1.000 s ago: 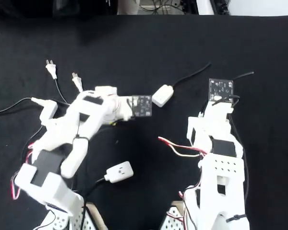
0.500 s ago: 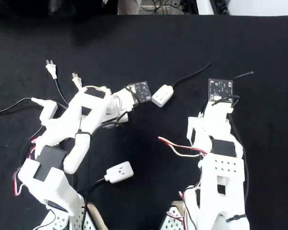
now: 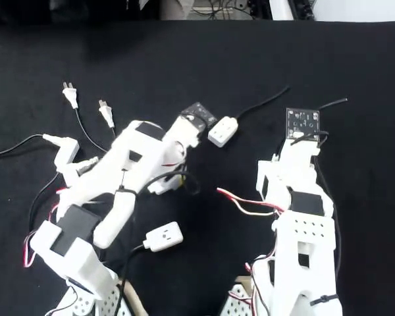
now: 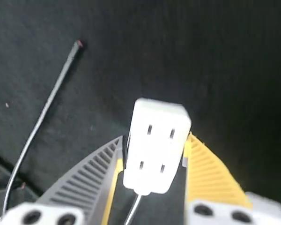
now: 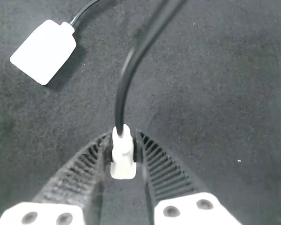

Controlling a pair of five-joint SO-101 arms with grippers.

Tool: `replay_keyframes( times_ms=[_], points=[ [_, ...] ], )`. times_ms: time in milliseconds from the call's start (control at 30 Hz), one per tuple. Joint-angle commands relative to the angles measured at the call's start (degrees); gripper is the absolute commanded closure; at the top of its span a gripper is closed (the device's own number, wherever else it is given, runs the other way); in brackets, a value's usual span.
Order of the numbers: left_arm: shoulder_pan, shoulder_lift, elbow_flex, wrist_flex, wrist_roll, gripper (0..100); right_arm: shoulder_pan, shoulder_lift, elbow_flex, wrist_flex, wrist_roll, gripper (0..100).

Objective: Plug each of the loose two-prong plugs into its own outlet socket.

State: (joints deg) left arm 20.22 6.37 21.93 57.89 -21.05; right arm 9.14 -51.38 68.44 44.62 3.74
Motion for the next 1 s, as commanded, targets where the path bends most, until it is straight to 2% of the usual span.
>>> replay_keyframes(
  times_ms=[0,167,367,467,533,667,800,967],
  points=[
    [1.45,-2.29,-2.42,-2.81,2.73,79,-0.88,0.31,-0.13,-1.05,0.35,98.6],
    [-1.27,-4.22,-4.09,-1.67,2.46,79,-0.88,0.31,-0.13,-1.05,0.35,98.6],
    [-3.38,-11.87,-9.54,11.16,1.49,70,-0.88,0.04,-0.13,-1.14,0.26,98.6],
    [-3.47,-17.76,-10.07,17.14,0.97,70,-1.14,-0.13,-0.04,-2.55,-0.26,98.6],
    [-4.09,-22.07,-9.89,19.60,1.05,70,-3.78,-0.13,0.92,-4.57,-0.09,98.6],
    [-10.86,-30.95,-6.81,19.87,1.05,70,-14.15,-0.13,3.74,-8.35,0.26,98.6],
    [-20.35,-38.24,3.91,15.12,0.26,70,-21.71,-0.13,5.05,-11.78,-0.26,98.6],
    [-27.03,-47.12,21.23,8.00,-3.08,70,-32.62,-0.13,8.31,-19.96,0.18,98.6]
  ],
)
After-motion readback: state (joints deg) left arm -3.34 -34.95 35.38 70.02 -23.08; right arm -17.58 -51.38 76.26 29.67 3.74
